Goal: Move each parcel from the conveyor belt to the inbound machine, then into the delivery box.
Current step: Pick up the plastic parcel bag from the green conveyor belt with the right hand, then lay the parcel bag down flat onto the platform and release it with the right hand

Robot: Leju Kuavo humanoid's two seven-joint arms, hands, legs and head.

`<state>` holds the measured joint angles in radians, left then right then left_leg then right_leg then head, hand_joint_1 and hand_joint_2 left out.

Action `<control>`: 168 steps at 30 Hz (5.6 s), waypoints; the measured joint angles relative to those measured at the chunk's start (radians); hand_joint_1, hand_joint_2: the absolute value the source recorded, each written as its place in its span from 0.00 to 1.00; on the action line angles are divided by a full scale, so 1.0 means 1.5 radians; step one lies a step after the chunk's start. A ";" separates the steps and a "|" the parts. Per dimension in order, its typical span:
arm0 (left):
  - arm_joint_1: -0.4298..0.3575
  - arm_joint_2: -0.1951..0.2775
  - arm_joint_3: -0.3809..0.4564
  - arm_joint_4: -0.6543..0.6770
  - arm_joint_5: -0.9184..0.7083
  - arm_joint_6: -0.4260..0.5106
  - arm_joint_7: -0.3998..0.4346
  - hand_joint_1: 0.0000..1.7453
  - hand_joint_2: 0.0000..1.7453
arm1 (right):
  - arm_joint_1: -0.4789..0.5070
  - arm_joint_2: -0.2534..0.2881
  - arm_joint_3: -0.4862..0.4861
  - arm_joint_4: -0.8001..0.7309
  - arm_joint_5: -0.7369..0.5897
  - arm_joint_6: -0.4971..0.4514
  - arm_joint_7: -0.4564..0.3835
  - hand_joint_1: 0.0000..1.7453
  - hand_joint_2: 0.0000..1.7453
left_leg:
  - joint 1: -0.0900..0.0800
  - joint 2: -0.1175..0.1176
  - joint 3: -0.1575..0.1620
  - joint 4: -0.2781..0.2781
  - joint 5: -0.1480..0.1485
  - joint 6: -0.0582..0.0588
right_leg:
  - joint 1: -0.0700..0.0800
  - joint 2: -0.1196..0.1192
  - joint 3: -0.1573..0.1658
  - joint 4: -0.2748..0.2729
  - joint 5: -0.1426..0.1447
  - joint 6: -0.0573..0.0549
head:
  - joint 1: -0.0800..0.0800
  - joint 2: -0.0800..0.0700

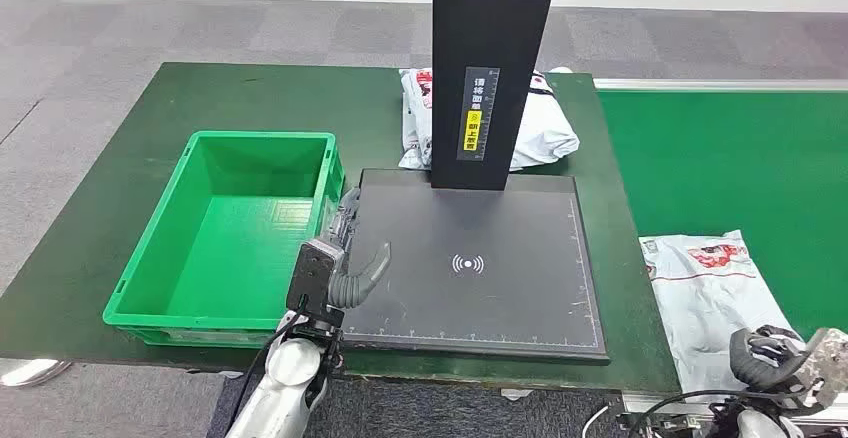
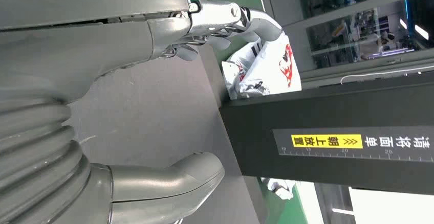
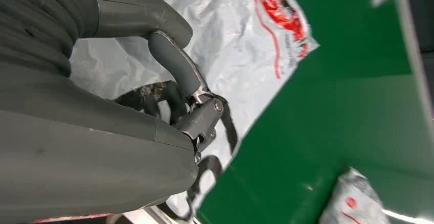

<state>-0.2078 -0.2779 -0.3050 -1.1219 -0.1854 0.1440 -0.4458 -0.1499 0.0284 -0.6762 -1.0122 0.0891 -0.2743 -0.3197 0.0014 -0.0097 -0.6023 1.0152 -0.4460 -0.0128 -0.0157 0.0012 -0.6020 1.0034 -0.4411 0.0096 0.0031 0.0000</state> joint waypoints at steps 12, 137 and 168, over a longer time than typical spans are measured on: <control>0.003 -0.004 0.008 -0.011 -0.005 0.004 0.003 0.00 1.00 | 0.033 0.031 0.019 -0.127 0.056 -0.083 -0.018 0.00 1.00 | 0.000 0.000 0.000 0.000 0.000 0.000 | 0.000 0.000 0.000 0.000 0.000 0.000 | 0.000 0.000; 0.001 -0.005 -0.004 0.000 -0.030 -0.034 0.034 0.00 1.00 | -0.040 -0.013 0.098 0.117 0.680 0.171 0.362 1.00 1.00 | 0.003 0.004 0.009 0.000 -0.001 0.002 | 0.003 0.004 0.012 -0.007 0.001 0.003 | 0.000 0.000; 0.001 -0.004 -0.007 0.014 -0.019 -0.014 -0.011 0.00 1.00 | 0.039 0.074 0.107 -0.196 -0.360 0.284 0.039 1.00 1.00 | 0.003 0.008 0.003 0.000 -0.001 0.000 | 0.003 0.008 0.003 -0.004 0.002 0.001 | 0.000 0.000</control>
<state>-0.2056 -0.2843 -0.3151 -1.1006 -0.2145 0.1231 -0.4624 -0.0909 0.1389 -0.5156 -1.3057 -0.4503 0.1520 -0.2615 0.0057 0.0016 -0.5978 1.0148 -0.4476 -0.0125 -0.0114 0.0136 -0.5980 0.9980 -0.4377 0.0108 0.0031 -0.0001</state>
